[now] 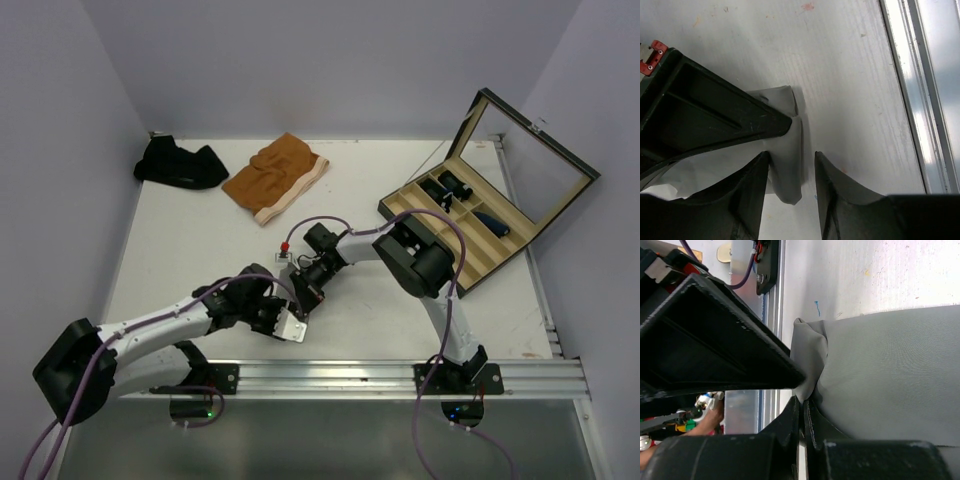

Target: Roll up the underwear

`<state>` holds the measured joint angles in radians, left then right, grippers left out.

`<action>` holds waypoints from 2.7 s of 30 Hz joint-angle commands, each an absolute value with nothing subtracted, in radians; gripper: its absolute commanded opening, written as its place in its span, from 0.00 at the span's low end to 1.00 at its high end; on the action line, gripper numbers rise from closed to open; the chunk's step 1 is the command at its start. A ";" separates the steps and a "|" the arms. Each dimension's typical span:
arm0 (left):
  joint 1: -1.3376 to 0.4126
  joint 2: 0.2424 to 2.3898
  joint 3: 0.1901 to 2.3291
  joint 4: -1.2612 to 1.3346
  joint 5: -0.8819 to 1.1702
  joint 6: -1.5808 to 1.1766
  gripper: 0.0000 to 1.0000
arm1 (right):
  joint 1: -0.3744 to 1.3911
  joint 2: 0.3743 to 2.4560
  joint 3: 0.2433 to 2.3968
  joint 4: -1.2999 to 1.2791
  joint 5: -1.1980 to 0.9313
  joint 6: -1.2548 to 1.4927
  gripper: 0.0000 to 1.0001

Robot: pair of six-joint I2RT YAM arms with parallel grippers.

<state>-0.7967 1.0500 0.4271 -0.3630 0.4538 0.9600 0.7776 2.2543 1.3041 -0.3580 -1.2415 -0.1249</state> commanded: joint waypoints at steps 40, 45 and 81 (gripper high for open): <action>-0.370 2.111 1.101 -1.057 0.827 1.074 0.02 | 0.593 1.632 1.209 -0.621 -0.732 -0.399 0.28; -0.330 2.201 1.178 -1.103 0.827 1.083 0.03 | 0.759 1.631 1.203 -0.582 -0.611 -0.459 0.38; -0.229 2.036 1.207 -0.942 0.960 0.884 0.35 | 1.019 1.919 1.101 -0.287 -0.586 -0.494 0.00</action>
